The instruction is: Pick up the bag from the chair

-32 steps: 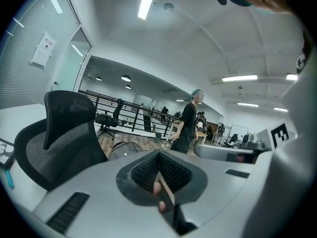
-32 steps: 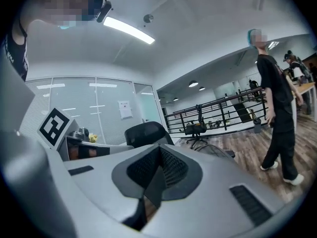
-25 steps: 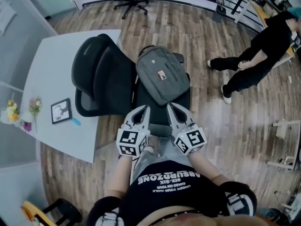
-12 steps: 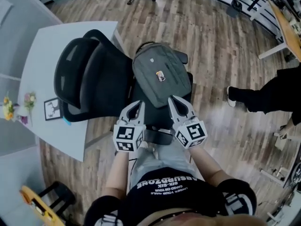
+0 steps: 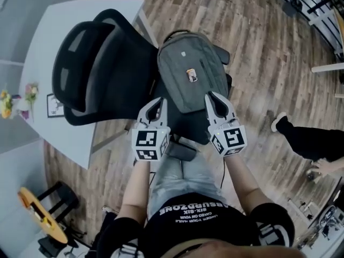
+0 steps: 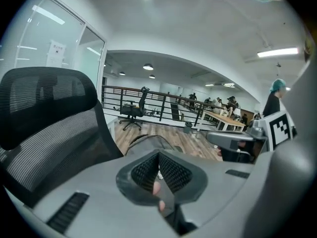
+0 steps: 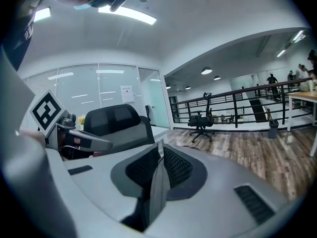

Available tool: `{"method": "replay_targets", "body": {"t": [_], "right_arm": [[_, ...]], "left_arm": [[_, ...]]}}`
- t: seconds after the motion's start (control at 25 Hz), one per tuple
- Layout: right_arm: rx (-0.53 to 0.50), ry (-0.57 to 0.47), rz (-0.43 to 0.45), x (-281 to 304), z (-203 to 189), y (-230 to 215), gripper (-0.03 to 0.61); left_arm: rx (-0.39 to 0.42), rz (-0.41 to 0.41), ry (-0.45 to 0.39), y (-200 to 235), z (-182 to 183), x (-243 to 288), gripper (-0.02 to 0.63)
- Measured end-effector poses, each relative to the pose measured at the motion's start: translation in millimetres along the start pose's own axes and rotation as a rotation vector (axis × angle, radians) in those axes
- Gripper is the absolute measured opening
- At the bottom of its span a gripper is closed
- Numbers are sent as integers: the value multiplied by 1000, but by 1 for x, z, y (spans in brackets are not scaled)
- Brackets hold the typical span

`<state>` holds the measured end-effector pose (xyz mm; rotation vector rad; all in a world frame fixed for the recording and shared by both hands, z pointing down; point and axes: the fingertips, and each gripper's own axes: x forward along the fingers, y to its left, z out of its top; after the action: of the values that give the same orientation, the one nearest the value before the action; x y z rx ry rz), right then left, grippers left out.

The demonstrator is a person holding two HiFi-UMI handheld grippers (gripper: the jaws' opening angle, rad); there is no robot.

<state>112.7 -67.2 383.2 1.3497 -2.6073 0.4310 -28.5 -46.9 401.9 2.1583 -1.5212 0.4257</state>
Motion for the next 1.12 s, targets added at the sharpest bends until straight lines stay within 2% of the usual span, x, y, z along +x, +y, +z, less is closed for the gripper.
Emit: {"method": "replay_targets", "body": {"t": [0.2,0.64,0.8,0.92,1.12], "right_arm": [[-11,24,-3,17,-11,-18,92],[-63,109,-67,73,-45,-63,97],[-64,138,-98,86,-57,-74,118],[-61,150,-107,97,-62,-78,118],[-62,178,-123,112,-76,-86,118]], "left_arm": [[-17,24,2,21,-6,25,17],[-38,-2,49,56,-16,92,18],[-29,-45,118,56,-34,111,18],[-13,-39,146,65,-43,124,18],[-34,-9,165,83,-49,138,20]]}}
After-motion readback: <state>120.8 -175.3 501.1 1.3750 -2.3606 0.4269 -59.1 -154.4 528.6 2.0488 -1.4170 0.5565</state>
